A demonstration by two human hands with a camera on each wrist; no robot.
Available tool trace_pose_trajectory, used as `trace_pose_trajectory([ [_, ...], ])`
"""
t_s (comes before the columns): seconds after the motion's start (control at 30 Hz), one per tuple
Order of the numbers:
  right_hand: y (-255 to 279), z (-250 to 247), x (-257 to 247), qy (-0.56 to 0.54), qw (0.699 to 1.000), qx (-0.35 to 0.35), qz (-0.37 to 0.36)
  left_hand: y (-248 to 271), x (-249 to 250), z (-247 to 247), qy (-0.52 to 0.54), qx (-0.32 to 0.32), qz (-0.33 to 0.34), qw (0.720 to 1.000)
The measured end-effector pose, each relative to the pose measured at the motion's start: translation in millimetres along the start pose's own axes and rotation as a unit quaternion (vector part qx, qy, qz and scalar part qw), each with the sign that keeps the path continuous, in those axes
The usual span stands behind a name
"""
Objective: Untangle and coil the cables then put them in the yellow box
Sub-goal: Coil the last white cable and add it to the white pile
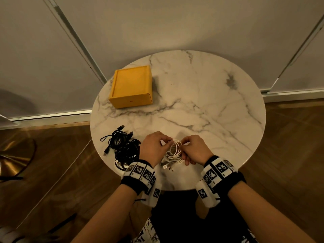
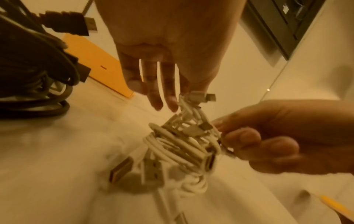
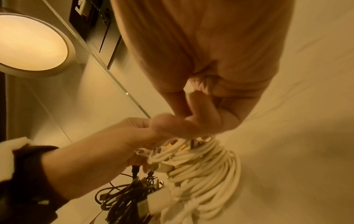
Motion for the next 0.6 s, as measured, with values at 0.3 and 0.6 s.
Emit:
trace_pose_trajectory([
  [0.3,3.1,3.5,11.5,-0.067,0.997,0.019,-0.023,9.1,-11.3,22.3,0.104,0.025,-0.001,0.994],
  [0.6,12.6,-32.7,19.8,-0.085,0.994,0.043,-0.047,8.2,-10.6,8.6,0.145,0.034,-0.023,0.989],
])
Point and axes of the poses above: each hand's wrist, its own y-axis away from the middle knuckle, its own z-axis out of the palm, x = y × z, the point moved 1 cm from there along -y, towards the middle knuckle, and after that the axes turned 10 degrees about z, right-handed, at the moved point
